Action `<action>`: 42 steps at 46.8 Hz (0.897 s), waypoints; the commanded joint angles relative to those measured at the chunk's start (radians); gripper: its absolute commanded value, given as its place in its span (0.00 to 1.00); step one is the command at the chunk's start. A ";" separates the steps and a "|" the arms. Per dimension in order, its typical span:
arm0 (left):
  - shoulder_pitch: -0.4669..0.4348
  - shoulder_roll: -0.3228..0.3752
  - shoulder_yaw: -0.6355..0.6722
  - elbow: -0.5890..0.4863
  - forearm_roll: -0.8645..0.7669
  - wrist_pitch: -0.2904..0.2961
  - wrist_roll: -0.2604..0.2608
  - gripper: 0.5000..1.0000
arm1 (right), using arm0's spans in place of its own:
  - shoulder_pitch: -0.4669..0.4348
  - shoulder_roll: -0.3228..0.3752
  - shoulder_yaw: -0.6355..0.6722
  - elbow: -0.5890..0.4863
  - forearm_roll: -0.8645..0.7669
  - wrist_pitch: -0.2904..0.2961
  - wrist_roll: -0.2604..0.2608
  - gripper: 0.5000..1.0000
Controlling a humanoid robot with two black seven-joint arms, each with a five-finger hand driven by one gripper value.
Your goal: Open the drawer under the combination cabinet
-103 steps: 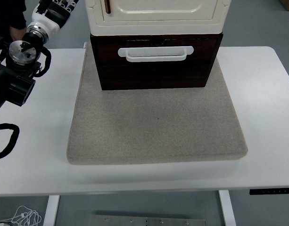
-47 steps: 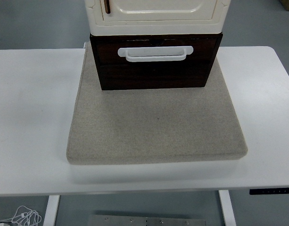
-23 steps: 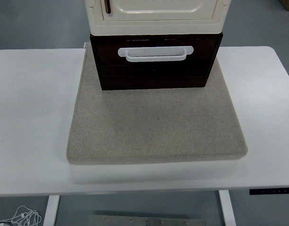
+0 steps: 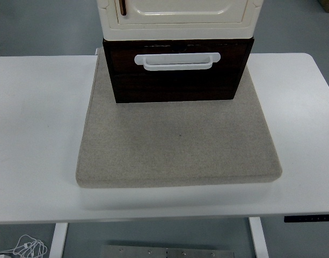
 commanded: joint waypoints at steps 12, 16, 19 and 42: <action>-0.025 0.014 0.001 -0.206 0.185 -0.002 0.010 1.00 | 0.000 0.000 0.000 0.000 0.000 0.000 0.000 0.85; -0.022 0.014 0.006 -0.274 0.231 -0.003 0.018 1.00 | 0.001 0.000 0.000 0.000 0.000 0.000 0.000 0.85; -0.021 0.018 0.032 -0.340 0.255 -0.003 0.024 1.00 | 0.000 0.000 0.000 0.000 0.000 0.000 0.000 0.85; -0.297 0.091 0.556 -0.712 0.263 -0.002 0.036 1.00 | 0.001 0.000 0.000 0.000 0.000 0.000 0.000 0.85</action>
